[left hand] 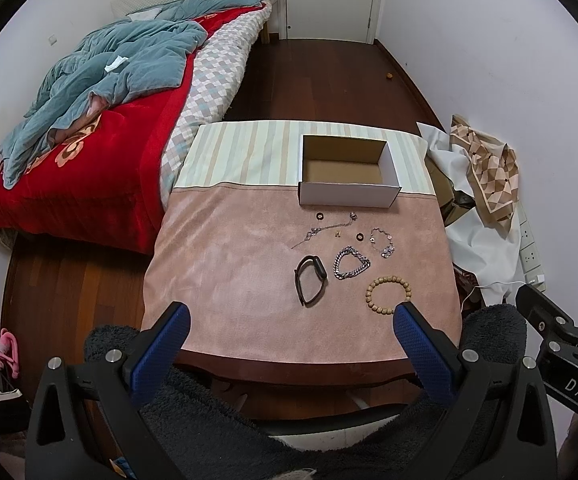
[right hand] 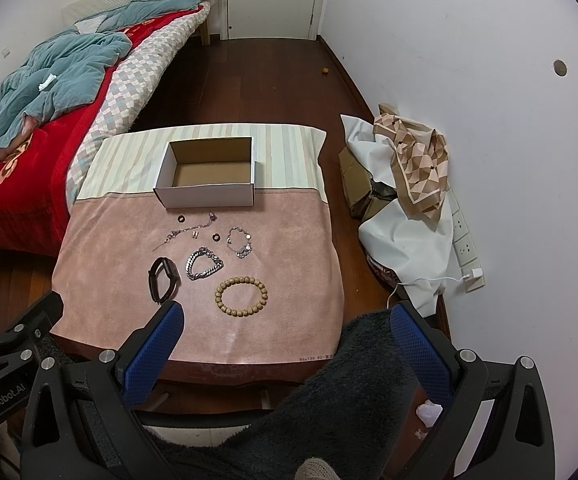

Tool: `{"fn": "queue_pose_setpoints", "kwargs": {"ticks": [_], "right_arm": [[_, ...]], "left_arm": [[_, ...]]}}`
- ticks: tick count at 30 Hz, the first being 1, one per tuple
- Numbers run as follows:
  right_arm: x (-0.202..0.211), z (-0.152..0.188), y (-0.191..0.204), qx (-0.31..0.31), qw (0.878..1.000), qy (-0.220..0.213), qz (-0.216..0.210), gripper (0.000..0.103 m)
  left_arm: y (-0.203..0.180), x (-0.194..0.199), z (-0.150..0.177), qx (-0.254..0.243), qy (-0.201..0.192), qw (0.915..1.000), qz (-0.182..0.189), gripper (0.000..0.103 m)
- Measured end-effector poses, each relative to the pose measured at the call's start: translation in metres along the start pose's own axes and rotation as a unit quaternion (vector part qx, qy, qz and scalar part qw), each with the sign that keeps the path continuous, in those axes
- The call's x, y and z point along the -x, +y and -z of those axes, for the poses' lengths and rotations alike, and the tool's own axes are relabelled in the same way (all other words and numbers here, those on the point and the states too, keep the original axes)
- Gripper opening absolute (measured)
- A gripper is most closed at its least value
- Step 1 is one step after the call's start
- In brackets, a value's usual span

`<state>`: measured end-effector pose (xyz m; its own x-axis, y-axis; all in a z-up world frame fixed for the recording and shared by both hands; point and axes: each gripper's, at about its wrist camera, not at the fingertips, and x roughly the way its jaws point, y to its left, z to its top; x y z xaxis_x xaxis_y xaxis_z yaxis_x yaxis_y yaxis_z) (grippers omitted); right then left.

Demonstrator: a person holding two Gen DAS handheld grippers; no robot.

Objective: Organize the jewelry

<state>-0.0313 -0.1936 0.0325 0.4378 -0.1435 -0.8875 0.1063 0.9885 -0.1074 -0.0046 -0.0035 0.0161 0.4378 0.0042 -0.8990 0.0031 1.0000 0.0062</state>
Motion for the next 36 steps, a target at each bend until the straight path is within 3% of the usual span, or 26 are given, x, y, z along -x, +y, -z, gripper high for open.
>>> {"fn": "queue_pose_setpoints", "kwargs": {"ticks": [21, 25, 31, 36], "right_arm": [[0.007, -0.008, -0.004, -0.001, 1.000, -0.007, -0.005, 0.103], [0.000, -0.012, -0.007, -0.011, 1.000, -0.010, -0.007, 0.103], [-0.039, -0.029, -0.016, -0.039, 0.999, -0.005, 0.002, 0.103], [-0.108, -0.033, -0.016, -0.038, 0.998, 0.038, 0.013, 0.103]], "left_arm": [[0.000, -0.001, -0.002, 0.001, -0.002, 1.0000, 0.000, 0.103], [0.004, -0.007, -0.015, 0.009, -0.015, 0.9997, -0.016, 0.103], [0.015, -0.048, -0.041, 0.020, -0.032, 0.9970, -0.068, 0.103], [0.023, -0.107, -0.046, 0.012, -0.007, 0.9940, -0.108, 0.103]]}}
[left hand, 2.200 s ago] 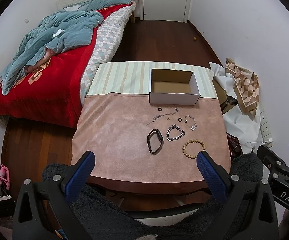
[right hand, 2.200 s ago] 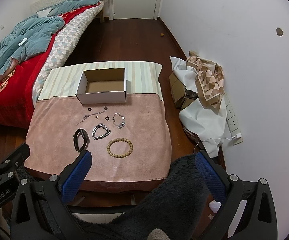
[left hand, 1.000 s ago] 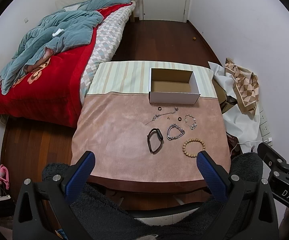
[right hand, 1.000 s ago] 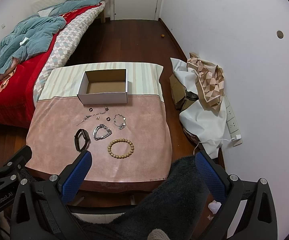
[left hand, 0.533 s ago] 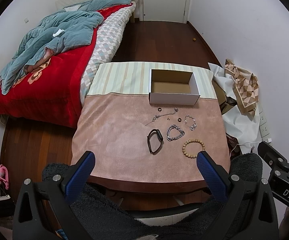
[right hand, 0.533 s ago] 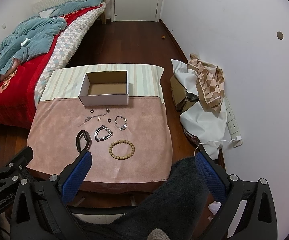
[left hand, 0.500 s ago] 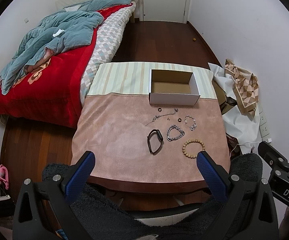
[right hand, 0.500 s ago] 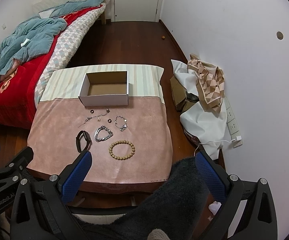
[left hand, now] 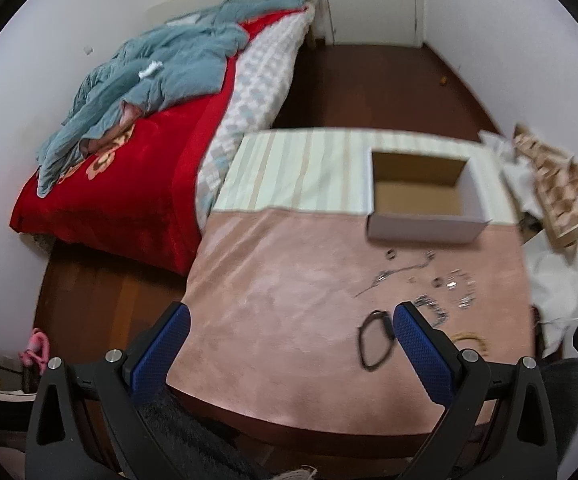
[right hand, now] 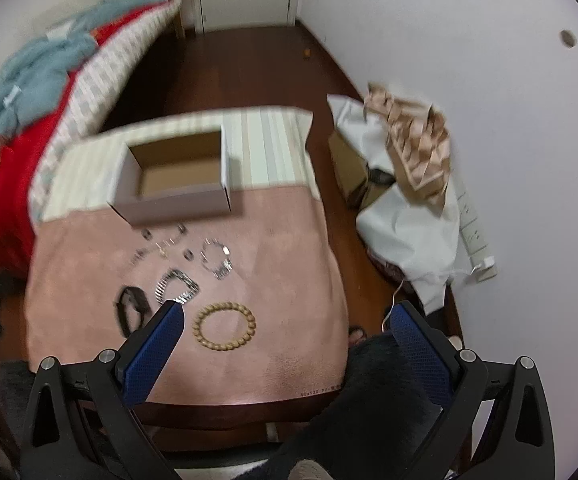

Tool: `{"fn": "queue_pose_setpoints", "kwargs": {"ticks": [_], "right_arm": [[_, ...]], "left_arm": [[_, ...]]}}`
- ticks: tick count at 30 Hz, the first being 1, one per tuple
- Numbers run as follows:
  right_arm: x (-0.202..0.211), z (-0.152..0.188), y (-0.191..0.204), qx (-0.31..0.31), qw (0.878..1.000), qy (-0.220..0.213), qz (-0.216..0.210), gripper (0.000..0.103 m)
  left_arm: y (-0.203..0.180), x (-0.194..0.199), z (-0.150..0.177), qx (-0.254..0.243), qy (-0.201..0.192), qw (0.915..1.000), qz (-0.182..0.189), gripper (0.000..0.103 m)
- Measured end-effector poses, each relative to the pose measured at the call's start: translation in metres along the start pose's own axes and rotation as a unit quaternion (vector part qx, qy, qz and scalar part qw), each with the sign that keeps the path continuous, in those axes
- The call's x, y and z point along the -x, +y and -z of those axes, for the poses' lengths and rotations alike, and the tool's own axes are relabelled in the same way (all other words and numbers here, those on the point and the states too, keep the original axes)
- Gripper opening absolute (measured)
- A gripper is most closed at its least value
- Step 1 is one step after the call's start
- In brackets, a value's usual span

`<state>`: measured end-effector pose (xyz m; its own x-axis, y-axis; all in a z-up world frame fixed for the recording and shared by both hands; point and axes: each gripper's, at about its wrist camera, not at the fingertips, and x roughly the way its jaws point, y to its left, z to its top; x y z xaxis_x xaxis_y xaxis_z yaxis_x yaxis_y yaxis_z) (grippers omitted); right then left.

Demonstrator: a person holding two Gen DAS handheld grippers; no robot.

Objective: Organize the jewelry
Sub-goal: 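Grasp the black watch band with the left tool while the right tool grasps the wooden bead bracelet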

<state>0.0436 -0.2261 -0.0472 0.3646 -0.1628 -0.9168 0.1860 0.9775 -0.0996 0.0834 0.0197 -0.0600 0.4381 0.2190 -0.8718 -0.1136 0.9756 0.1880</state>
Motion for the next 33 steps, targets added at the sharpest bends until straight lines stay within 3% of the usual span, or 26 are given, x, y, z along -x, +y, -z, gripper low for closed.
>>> {"fn": "queue_pose_setpoints", "kwargs": {"ticks": [7, 9, 18, 30, 32, 33], "right_arm": [[-0.111, 0.013, 0.011, 0.000, 0.995, 0.097, -0.004, 0.100], [-0.137, 0.017, 0.014, 0.001, 0.993, 0.121, -0.006, 0.095], [-0.190, 0.031, 0.023, -0.012, 0.985, 0.173, -0.023, 0.083], [-0.209, 0.037, 0.026, -0.012, 0.979, 0.198, -0.041, 0.062], [-0.209, 0.037, 0.027, -0.009, 0.980, 0.195, -0.042, 0.058], [-0.207, 0.037, 0.029, -0.007, 0.981, 0.191, -0.042, 0.054]], "left_arm": [[-0.017, -0.086, 0.019, -0.024, 0.086, 0.9959, -0.018, 0.103], [-0.021, -0.106, 0.026, -0.029, 0.105, 0.9939, -0.016, 0.103], [-0.036, -0.156, 0.042, -0.041, 0.163, 0.9855, 0.021, 0.101], [-0.059, -0.170, 0.048, -0.079, 0.171, 0.9794, 0.073, 0.031], [-0.065, -0.169, 0.048, -0.083, 0.168, 0.9791, 0.077, 0.013], [-0.069, -0.167, 0.048, -0.086, 0.168, 0.9790, 0.078, 0.009]]}}
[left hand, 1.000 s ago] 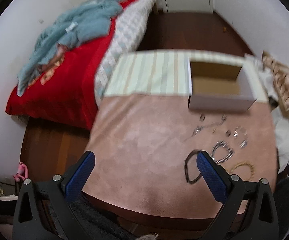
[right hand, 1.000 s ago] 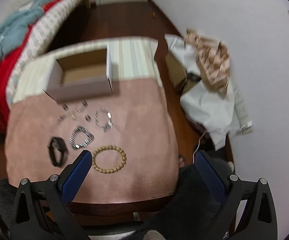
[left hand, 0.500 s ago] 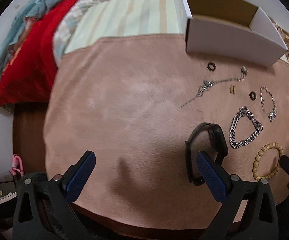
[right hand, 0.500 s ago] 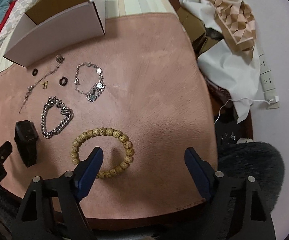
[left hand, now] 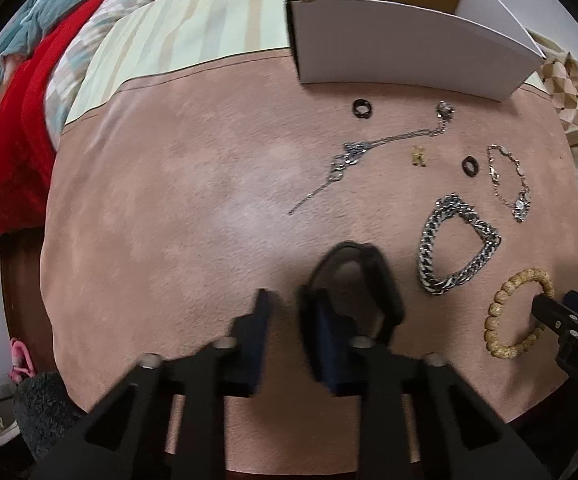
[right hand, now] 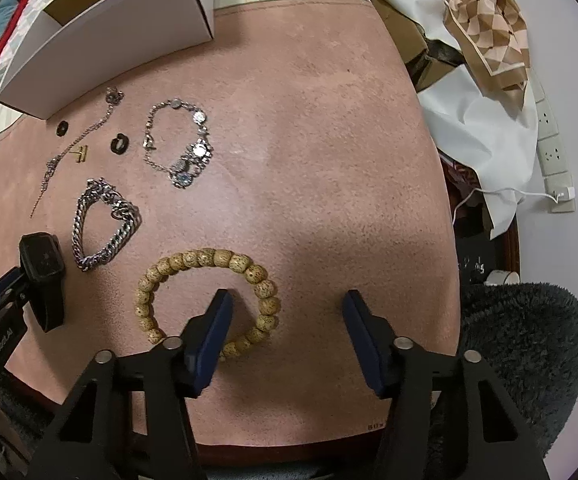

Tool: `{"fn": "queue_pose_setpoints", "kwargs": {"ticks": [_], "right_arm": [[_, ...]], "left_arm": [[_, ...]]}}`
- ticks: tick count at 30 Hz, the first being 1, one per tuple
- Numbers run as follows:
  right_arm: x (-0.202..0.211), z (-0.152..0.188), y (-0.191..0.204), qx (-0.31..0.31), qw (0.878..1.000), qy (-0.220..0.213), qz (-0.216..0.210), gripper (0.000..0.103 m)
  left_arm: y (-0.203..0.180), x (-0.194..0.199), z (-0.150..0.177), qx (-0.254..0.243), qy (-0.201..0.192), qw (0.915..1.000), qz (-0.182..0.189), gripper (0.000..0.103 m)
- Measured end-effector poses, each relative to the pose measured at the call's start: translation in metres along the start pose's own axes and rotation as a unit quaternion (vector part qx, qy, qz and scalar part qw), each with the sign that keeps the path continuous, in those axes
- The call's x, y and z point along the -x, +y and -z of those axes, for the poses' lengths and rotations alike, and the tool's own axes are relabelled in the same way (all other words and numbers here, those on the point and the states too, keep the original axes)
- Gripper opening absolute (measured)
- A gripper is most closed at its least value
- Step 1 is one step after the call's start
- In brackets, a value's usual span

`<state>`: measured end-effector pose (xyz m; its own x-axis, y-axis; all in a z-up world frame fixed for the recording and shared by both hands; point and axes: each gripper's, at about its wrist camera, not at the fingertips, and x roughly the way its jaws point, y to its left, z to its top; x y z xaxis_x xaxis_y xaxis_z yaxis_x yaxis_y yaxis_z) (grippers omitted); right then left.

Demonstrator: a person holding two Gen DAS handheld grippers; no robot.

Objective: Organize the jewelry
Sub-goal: 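Grasp the black watch band with the left tool while the right tool grasps the wooden bead bracelet, then carry the watch band and bead bracelet into the white box and release both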

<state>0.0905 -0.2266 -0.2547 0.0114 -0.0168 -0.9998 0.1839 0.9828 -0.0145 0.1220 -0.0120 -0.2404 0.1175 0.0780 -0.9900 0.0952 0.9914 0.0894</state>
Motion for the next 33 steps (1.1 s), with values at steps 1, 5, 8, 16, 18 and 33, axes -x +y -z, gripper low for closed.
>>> {"fn": "queue_pose_setpoints", "kwargs": {"ticks": [1, 5, 8, 16, 18, 33], "right_arm": [[0.001, 0.001, 0.002, 0.002, 1.000, -0.004, 0.000, 0.050], [0.004, 0.002, 0.011, 0.019, 1.000, -0.016, 0.004, 0.011], [0.005, 0.003, 0.013, 0.022, 0.999, -0.025, 0.007, 0.010], [0.027, 0.009, 0.014, 0.018, 0.998, -0.058, -0.015, 0.009], [0.040, 0.009, 0.014, 0.019, 0.997, -0.074, -0.023, 0.009], [0.147, -0.028, 0.027, 0.042, 0.979, -0.183, -0.074, 0.009]], "left_arm": [[-0.004, 0.001, -0.001, -0.004, -0.002, 1.0000, -0.003, 0.006], [-0.011, 0.005, 0.000, -0.012, -0.021, 0.9997, -0.010, 0.004], [-0.016, 0.011, -0.003, -0.013, -0.035, 0.9992, -0.015, 0.004], [-0.012, 0.044, -0.003, -0.003, -0.067, 0.9977, -0.011, 0.004], [-0.011, 0.056, -0.004, 0.000, -0.079, 0.9968, -0.008, 0.004], [-0.003, 0.129, -0.051, 0.021, -0.160, 0.9864, 0.029, 0.004]]}}
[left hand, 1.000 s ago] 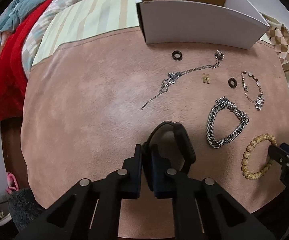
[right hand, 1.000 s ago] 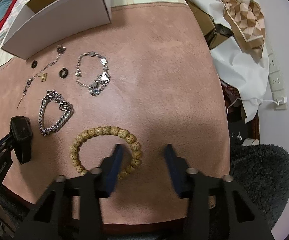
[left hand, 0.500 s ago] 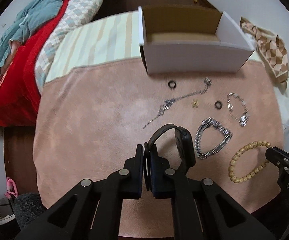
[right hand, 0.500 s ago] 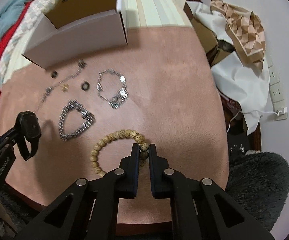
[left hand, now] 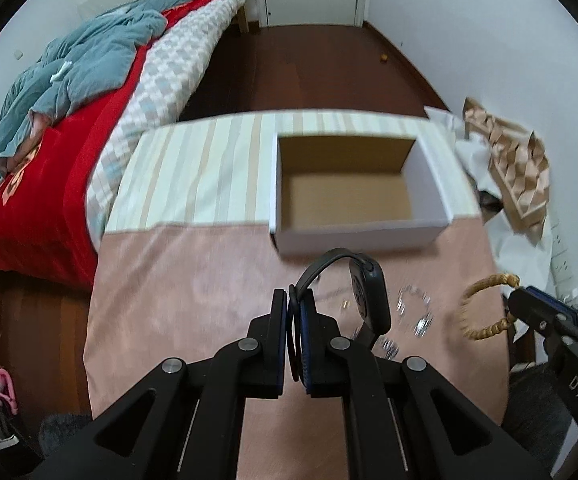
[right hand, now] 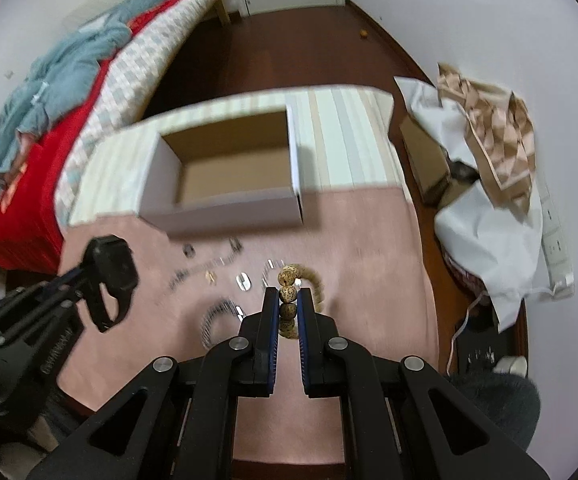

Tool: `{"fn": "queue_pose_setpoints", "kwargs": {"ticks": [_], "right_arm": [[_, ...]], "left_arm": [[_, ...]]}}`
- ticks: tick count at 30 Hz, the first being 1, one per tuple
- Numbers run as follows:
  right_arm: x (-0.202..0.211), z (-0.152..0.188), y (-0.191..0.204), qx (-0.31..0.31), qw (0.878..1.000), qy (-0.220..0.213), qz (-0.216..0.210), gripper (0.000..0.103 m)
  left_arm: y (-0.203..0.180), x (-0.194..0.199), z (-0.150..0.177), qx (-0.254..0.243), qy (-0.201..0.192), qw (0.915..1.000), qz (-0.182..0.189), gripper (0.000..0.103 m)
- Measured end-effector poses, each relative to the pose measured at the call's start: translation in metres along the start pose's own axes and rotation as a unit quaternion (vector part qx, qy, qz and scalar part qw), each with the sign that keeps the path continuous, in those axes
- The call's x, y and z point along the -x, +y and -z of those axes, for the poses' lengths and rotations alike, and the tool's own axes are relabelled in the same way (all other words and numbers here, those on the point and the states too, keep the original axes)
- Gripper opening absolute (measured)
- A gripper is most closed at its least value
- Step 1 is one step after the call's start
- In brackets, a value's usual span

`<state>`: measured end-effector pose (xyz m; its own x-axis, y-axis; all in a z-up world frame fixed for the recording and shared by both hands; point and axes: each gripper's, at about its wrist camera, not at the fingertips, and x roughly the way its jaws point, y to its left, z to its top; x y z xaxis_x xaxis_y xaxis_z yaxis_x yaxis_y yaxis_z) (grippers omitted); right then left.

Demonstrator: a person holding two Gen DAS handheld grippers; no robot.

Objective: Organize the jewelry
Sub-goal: 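Carry the watch band and bead bracelet into the white box and release both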

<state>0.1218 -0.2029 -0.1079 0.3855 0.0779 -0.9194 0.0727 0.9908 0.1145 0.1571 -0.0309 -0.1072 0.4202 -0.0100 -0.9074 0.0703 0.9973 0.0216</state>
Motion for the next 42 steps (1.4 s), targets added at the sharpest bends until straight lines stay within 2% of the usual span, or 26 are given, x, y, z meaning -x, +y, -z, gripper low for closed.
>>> {"fn": "queue_pose_setpoints", "kwargs": {"ticks": [5, 10, 14, 19, 22, 25, 27, 28, 29, 30, 31, 33, 35, 36, 38, 40, 42], "right_arm": [[0.018, -0.048, 0.009, 0.009, 0.999, -0.035, -0.018, 0.009], [0.016, -0.094, 0.021, 0.023, 0.998, -0.052, -0.023, 0.009], [-0.003, -0.120, 0.027, 0.029, 0.998, -0.046, -0.028, 0.009], [-0.039, -0.142, 0.028, 0.032, 0.998, -0.020, -0.044, 0.009], [-0.061, -0.148, 0.030, 0.045, 0.997, 0.002, -0.056, 0.009], [-0.077, -0.150, 0.031, 0.049, 0.996, 0.023, -0.069, 0.010], [-0.084, -0.151, 0.030, 0.049, 0.996, 0.031, -0.069, 0.011], [-0.084, -0.151, 0.029, 0.048, 0.996, 0.030, -0.063, 0.011], [-0.083, -0.150, 0.028, 0.046, 0.997, 0.028, -0.058, 0.014], [-0.082, -0.150, 0.026, 0.045, 0.997, 0.028, -0.055, 0.023], [-0.080, -0.150, 0.024, 0.044, 0.998, 0.025, -0.047, 0.028], [-0.076, -0.148, 0.021, 0.046, 0.998, 0.019, -0.034, 0.048], [-0.074, -0.144, 0.017, 0.046, 0.999, 0.019, -0.014, 0.063], [-0.074, -0.142, 0.016, 0.047, 0.999, 0.019, -0.005, 0.075], [-0.074, -0.134, 0.013, 0.050, 0.998, 0.019, 0.014, 0.089], [-0.076, -0.127, 0.013, 0.053, 0.998, 0.022, 0.028, 0.094], [-0.078, -0.118, 0.012, 0.054, 0.998, 0.020, 0.039, 0.095]], "left_arm": [[0.003, 0.000, -0.038, 0.007, -0.017, 0.9998, 0.007, 0.004], [0.005, -0.011, -0.074, 0.006, -0.027, 0.9996, 0.009, 0.004], [0.005, -0.030, -0.093, 0.001, -0.018, 0.9998, 0.009, 0.004], [0.006, -0.061, -0.107, -0.001, 0.010, 0.9996, 0.026, 0.004], [0.005, -0.074, -0.112, 0.000, 0.033, 0.9988, 0.036, 0.013], [0.005, -0.079, -0.116, 0.007, 0.041, 0.9981, 0.045, 0.015], [0.006, -0.078, -0.119, 0.011, 0.039, 0.9982, 0.044, 0.026], [0.007, -0.076, -0.121, 0.015, 0.034, 0.9984, 0.043, 0.037], [0.008, -0.073, -0.122, 0.018, 0.029, 0.9986, 0.041, 0.050], [0.010, -0.071, -0.123, 0.020, 0.024, 0.9987, 0.040, 0.056], [0.013, -0.067, -0.124, 0.025, 0.017, 0.9989, 0.035, 0.062], [0.019, -0.060, -0.124, 0.028, 0.005, 0.9992, 0.027, 0.068], [0.025, -0.057, -0.122, 0.029, 0.000, 0.9994, 0.017, 0.086], [0.027, -0.055, -0.120, 0.031, -0.005, 0.9994, 0.012, 0.087], [0.031, -0.055, -0.115, 0.030, -0.005, 0.9995, -0.002, 0.096], [0.032, -0.057, -0.107, 0.027, 0.002, 0.9996, -0.009, 0.102], [0.033, -0.059, -0.098, 0.027, 0.008, 0.9995, -0.017, 0.102]]}}
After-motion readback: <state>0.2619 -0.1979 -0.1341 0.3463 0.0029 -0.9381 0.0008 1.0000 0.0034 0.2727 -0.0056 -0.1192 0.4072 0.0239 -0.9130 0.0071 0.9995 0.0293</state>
